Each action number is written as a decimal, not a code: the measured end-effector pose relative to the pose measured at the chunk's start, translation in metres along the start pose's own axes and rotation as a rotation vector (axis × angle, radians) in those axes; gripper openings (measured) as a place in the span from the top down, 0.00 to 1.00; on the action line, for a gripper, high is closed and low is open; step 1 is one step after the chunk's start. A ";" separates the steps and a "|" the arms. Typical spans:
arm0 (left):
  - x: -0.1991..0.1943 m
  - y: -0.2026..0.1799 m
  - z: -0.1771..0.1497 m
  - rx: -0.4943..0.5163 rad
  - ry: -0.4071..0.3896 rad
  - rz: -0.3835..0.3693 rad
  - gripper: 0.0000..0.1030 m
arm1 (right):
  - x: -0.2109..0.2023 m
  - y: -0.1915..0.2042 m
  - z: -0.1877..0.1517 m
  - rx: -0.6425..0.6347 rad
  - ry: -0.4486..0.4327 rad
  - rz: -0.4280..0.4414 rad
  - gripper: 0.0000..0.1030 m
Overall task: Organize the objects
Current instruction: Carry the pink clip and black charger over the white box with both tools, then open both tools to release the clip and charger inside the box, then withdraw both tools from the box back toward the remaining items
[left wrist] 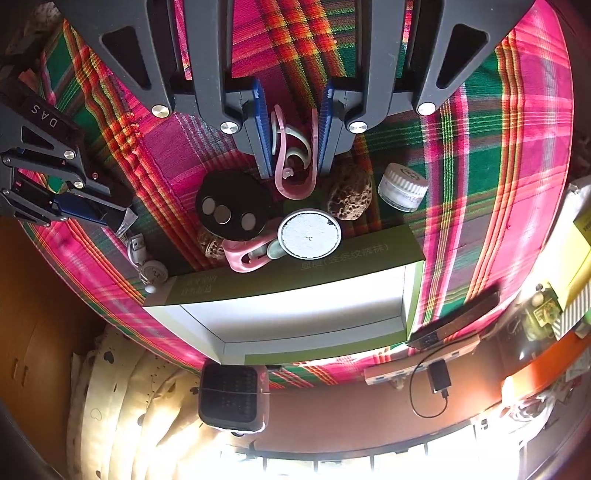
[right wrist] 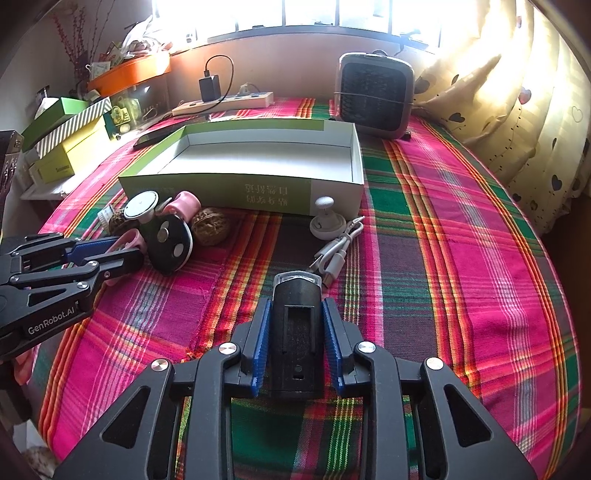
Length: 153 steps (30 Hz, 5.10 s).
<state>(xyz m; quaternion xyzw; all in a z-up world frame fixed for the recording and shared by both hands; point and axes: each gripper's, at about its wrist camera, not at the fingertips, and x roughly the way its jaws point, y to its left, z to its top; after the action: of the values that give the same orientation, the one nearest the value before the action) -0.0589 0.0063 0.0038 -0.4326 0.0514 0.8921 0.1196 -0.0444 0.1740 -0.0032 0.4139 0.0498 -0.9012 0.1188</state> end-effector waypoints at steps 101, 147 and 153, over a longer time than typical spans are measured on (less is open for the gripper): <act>0.105 0.055 0.142 -0.093 0.073 -0.007 0.79 | 0.131 -0.006 0.164 0.036 0.113 0.037 0.72; 0.016 0.056 0.096 -0.142 -0.051 -0.010 0.66 | 0.046 -0.012 0.125 0.061 -0.009 0.022 0.55; 0.003 0.058 0.084 -0.150 -0.066 -0.015 0.66 | 0.032 -0.016 0.111 0.065 -0.020 0.013 0.55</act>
<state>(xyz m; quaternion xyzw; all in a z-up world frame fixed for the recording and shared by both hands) -0.1389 -0.0326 0.0528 -0.4111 -0.0229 0.9063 0.0951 -0.1503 0.1627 0.0450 0.4086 0.0166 -0.9057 0.1119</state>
